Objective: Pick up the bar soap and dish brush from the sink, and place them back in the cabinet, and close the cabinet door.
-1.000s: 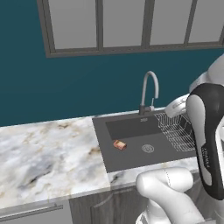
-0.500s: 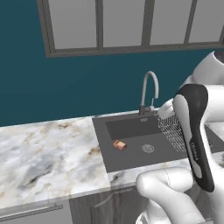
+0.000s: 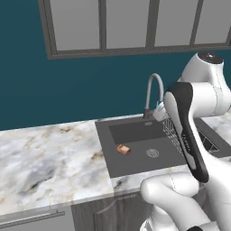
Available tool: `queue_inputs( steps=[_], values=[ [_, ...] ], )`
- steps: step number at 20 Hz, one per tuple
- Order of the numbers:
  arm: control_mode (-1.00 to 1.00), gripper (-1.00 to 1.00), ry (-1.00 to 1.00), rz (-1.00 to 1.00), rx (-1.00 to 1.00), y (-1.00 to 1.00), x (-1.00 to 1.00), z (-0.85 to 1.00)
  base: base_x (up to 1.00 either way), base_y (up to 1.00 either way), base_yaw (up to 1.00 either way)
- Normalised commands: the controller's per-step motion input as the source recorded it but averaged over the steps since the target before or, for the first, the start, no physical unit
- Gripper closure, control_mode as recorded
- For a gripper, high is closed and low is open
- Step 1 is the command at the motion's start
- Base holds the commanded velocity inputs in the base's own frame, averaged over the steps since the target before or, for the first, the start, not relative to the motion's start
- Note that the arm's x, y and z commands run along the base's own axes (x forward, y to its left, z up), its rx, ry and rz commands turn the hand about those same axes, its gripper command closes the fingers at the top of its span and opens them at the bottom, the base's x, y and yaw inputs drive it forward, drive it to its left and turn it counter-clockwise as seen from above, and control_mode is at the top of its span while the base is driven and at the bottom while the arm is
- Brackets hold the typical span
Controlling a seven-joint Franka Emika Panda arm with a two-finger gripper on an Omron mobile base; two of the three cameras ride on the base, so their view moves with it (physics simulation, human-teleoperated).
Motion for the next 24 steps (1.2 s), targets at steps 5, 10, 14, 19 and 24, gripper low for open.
queue_inputs(
  steps=[5,10,14,19,24],
  values=[
    [-1.00,-1.00,0.08,0.05,0.00,0.00,0.33,-0.24,0.00,0.00,0.00],
    [-1.00,-1.00,0.08,0.05,-0.01,0.06,0.33,-0.28,0.00,0.00,0.00],
    [-1.00,-1.00,0.08,0.05,-0.01,0.07,0.31,-0.29,0.00,0.00,0.00],
    [-1.00,-1.00,0.08,0.05,0.00,0.06,0.25,-0.33,0.00,0.00,0.00],
    [-1.00,-1.00,0.05,0.02,-0.03,0.16,0.33,-0.34,0.00,0.00,0.00]
  ],
)
